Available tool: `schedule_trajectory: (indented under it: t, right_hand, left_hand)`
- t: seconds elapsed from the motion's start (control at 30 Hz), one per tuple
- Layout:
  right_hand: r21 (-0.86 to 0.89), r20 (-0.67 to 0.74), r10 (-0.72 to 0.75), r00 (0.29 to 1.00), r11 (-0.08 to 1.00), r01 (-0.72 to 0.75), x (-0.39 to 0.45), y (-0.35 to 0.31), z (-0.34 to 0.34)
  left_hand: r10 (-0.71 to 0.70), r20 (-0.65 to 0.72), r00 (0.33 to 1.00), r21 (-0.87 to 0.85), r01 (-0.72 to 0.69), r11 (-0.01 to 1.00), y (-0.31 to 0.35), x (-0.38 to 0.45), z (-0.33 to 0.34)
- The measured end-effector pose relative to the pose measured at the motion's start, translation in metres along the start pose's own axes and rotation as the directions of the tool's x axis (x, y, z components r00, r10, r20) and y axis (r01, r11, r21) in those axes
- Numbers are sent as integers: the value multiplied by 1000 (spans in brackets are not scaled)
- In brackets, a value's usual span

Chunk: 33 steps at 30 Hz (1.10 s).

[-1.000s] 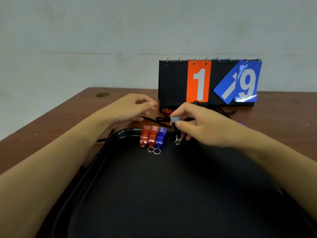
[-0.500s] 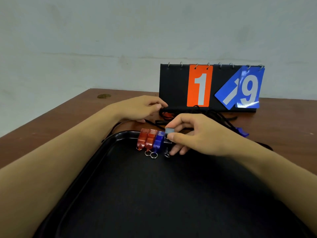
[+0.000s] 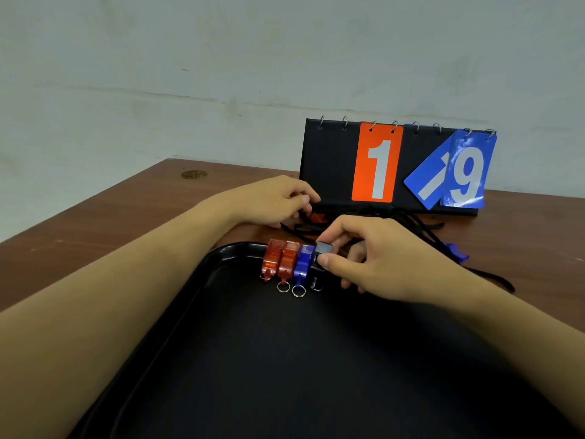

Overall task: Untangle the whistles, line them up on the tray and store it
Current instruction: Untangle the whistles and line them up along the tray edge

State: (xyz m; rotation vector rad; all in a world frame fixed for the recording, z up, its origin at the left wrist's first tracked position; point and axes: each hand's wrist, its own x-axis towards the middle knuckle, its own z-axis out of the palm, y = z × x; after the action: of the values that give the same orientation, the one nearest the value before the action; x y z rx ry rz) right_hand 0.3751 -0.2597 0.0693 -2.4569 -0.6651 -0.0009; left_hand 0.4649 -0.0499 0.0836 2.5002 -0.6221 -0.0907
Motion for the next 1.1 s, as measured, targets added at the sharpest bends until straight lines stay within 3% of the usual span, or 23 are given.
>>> schedule_trajectory:
  t: [0.43,0.57,0.67,0.77,0.9,1.1]
  right_hand:
    - [-241,-31,3,1000,970,-10,5,1,0]
    - [-196,-4,3,1000,981,-4,4,0,-4]
    - [-36,-126,44,991,998,-49,6,3,-22]
    - [-118,-257,26,966,991,-58,11,23,-40]
    - [-280,-175,-23,984,960,-27,17,46,-34]
    - [-228,-76,-7,997,974,-10,20,48,-20]
  left_hand:
    - [56,52,997,28,-58,998,1,1,0]
    - [59,37,998,10,-59,998,-2,1,1]
    - [61,24,998,-16,-61,998,-4,1,0]
    - [97,17,995,11,-97,995,-7,3,0]
    - [93,29,995,32,-94,995,-10,5,1]
    - [95,67,993,126,-103,987,-10,5,0]
